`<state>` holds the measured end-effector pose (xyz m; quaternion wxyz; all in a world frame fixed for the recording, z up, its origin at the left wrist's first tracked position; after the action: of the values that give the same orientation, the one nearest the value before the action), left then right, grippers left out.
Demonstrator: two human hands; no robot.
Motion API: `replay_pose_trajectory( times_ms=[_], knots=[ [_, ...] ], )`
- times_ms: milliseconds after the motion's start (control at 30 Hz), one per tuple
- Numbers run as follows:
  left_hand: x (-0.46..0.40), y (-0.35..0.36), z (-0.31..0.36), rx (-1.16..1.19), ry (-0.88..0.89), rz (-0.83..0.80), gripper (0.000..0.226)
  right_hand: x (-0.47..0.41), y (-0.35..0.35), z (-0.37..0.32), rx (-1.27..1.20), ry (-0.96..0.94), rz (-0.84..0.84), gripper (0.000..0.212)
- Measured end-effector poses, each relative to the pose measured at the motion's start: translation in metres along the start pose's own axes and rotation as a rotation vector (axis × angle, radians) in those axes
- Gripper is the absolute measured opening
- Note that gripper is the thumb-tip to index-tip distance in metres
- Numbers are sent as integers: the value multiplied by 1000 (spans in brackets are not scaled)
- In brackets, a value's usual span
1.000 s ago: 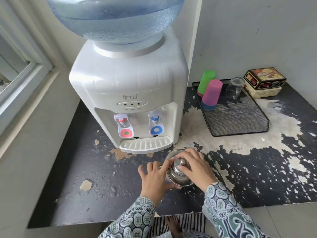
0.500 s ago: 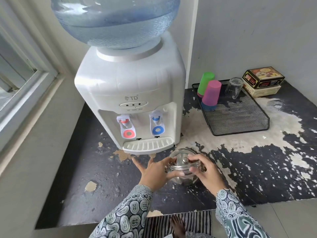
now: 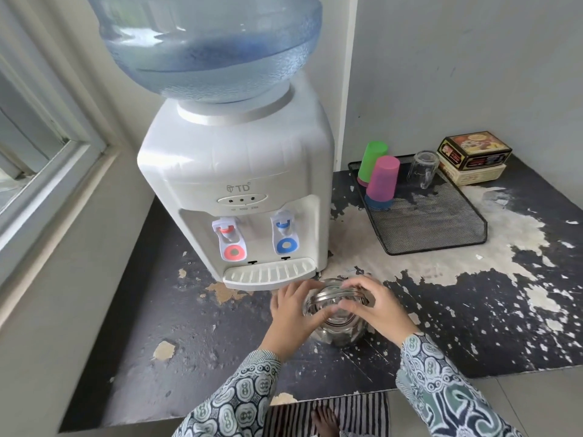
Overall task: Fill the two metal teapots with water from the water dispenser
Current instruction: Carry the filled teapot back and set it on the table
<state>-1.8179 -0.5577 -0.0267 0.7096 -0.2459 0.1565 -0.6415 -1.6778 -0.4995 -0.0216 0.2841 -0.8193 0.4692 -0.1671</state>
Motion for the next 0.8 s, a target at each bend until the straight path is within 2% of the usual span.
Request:
replay_pose_trajectory(
  times_ms=[67,167,233,467,533,600,700,800],
  knots=[
    [-4,3,11,86,71,-53,55,-5,-4,-4,5,-14,20,75],
    [-5,3,17,226,49,-105,48,-10,-3,-2,30,10,12,61],
    [-7,2,18,233,26,-114,46,-12,0,-2,26,14,0,51],
    [-19,6,21,246,-55,-172,53,-7,-8,-1,-77,107,-55,65],
    [-21,8,28,249,-18,-179,52,0,-16,1,-104,141,-25,65],
    [-21,10,40,245,31,-175,53,8,-27,-1,-135,152,17,53],
    [-17,18,64,284,98,-200,52,25,-48,-5,-216,170,82,47],
    [-8,39,91,347,125,-296,54,50,-77,-1,-275,176,165,43]
  ],
)
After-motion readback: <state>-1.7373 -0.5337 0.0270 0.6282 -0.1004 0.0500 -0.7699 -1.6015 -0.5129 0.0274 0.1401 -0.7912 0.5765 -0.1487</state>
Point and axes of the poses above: each hand's wrist, its own x-axis away from the middle knuckle, its own y-axis out of the palm, z = x × y, the point moved 8 cm from there along -x, towards the middle knuckle, and after that the axes turned 9 degrees about x, right-handed, at the moved point
